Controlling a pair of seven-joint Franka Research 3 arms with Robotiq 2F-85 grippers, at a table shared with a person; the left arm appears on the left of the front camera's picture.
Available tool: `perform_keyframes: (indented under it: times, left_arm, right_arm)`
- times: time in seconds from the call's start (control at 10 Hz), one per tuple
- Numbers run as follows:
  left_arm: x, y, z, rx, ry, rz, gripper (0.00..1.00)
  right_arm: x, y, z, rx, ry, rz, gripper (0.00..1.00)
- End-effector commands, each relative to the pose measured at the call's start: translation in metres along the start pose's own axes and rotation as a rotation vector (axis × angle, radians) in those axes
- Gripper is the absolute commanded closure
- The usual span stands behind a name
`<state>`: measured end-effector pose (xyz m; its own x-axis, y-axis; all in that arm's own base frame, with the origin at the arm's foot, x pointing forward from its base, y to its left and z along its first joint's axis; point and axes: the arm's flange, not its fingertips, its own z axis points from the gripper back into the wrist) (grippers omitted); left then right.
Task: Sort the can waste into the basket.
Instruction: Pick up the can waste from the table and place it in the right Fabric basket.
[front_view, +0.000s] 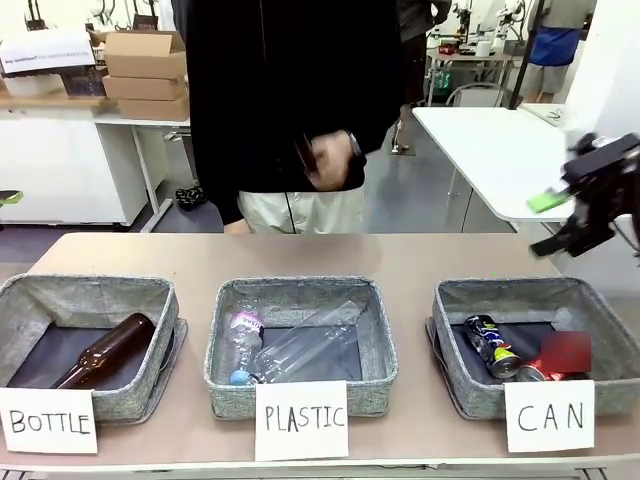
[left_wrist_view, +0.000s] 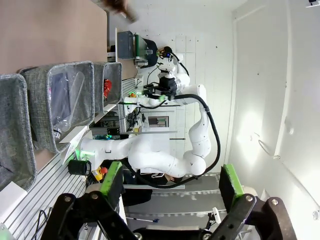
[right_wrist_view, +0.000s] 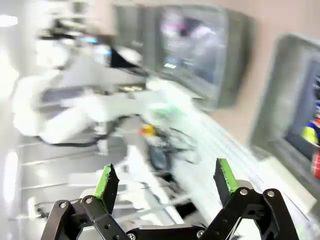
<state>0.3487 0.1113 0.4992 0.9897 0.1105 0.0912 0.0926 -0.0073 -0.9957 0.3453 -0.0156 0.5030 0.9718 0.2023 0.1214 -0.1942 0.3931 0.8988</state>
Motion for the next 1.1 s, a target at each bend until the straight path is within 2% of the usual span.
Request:
perform_keyframes:
  times: [0.0,0.1,0.2,1.0]
  left_arm:
    - [0.001,-0.004,-0.002,-0.013,-0.012,0.01,0.0]
    - [0.001,-0.004,-0.002,-0.013,-0.012,0.01,0.0]
    - [0.001,-0.004,-0.002,-0.013,-0.012,0.01,0.0]
    - [0.001,-0.004,-0.002,-0.013,-0.012,0.01,0.0]
  right_arm:
    - [-0.019,-0.018,0.015,0.457,-0.315,0.061,0.0]
    - [-0.011,-0.02,0.007,0.35,-0.462,-0.031,0.0]
    - [-0.01,-0.003,0.018,0.142,-0.088,-0.002,0.0]
    - [-0.01,-0.003,0.018,0.142,-0.088,-0.002,0.0]
